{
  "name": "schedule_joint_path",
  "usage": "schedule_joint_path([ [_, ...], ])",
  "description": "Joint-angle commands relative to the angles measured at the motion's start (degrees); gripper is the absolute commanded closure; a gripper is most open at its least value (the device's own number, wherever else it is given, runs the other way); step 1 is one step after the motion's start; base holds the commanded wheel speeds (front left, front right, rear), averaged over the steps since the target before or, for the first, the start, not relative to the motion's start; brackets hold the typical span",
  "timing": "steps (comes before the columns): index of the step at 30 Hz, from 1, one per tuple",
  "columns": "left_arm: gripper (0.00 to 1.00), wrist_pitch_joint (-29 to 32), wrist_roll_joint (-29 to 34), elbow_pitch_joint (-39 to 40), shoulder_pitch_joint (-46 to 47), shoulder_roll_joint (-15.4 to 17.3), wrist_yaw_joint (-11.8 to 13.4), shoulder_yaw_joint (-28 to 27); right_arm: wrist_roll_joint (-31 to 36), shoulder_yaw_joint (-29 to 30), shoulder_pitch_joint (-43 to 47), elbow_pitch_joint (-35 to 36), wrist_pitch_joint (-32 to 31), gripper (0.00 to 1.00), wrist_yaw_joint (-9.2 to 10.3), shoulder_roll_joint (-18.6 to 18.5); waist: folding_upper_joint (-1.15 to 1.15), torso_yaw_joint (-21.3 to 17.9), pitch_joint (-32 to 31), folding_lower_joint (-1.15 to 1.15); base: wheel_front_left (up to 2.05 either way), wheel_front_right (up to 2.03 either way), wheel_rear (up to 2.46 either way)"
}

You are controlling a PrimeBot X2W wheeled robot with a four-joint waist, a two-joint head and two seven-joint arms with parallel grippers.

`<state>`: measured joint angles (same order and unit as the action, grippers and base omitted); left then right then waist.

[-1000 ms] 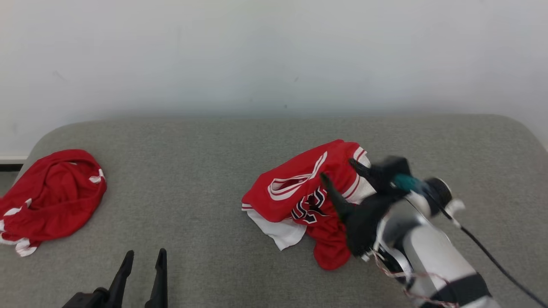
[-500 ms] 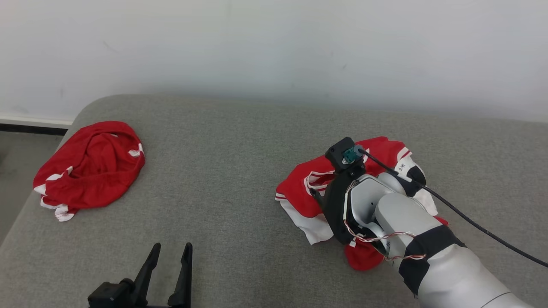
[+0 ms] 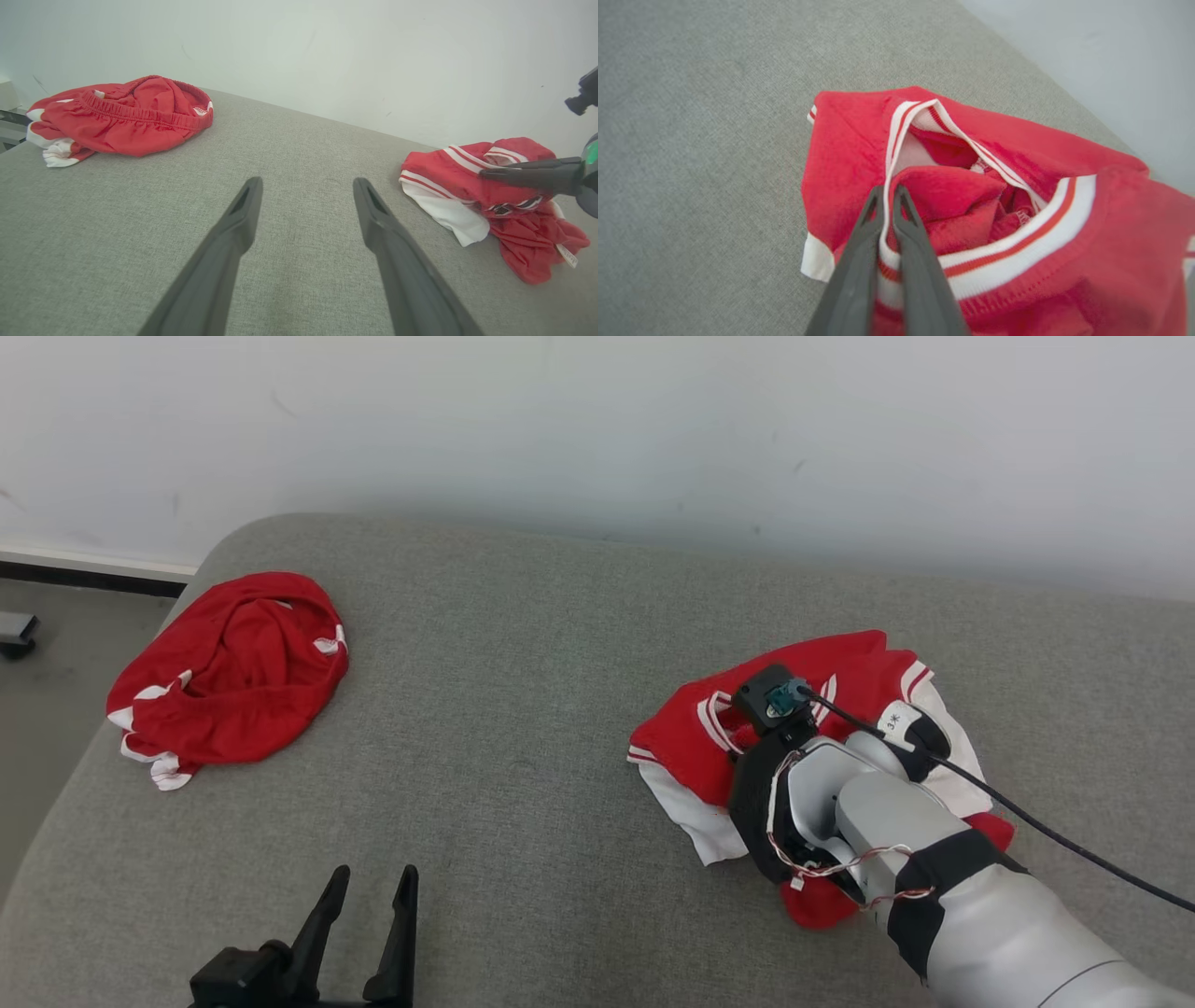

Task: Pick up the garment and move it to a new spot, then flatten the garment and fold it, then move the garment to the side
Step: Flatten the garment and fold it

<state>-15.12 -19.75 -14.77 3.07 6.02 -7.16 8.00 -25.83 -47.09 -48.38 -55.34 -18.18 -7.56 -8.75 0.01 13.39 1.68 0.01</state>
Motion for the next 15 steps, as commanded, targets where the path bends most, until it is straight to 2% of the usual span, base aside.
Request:
schedule_joint_path([
  [1,0.00,0.0,0.0,-0.1,0.3,0.4,-0.3,-0.4,-0.8,-0.2,-0.9,0.0,1.5,1.00,0.14,0.0,-0.01,-0.5,-0.2,-0.01,0.00,0.00,0.00],
  [5,0.00,0.0,-0.1,-0.2,0.3,0.5,-0.2,-1.1,-1.9,1.2,-4.0,0.0,6.7,1.00,0.14,0.8,-0.01,-1.6,-0.5,-0.01,0.00,0.00,0.00],
  [15,0.00,-0.1,0.6,-0.1,0.8,0.6,-0.2,-2.2,-3.7,10.1,-14.3,2.6,26.1,1.00,0.14,4.0,-0.01,-4.7,-1.3,-0.01,0.00,0.00,0.00],
])
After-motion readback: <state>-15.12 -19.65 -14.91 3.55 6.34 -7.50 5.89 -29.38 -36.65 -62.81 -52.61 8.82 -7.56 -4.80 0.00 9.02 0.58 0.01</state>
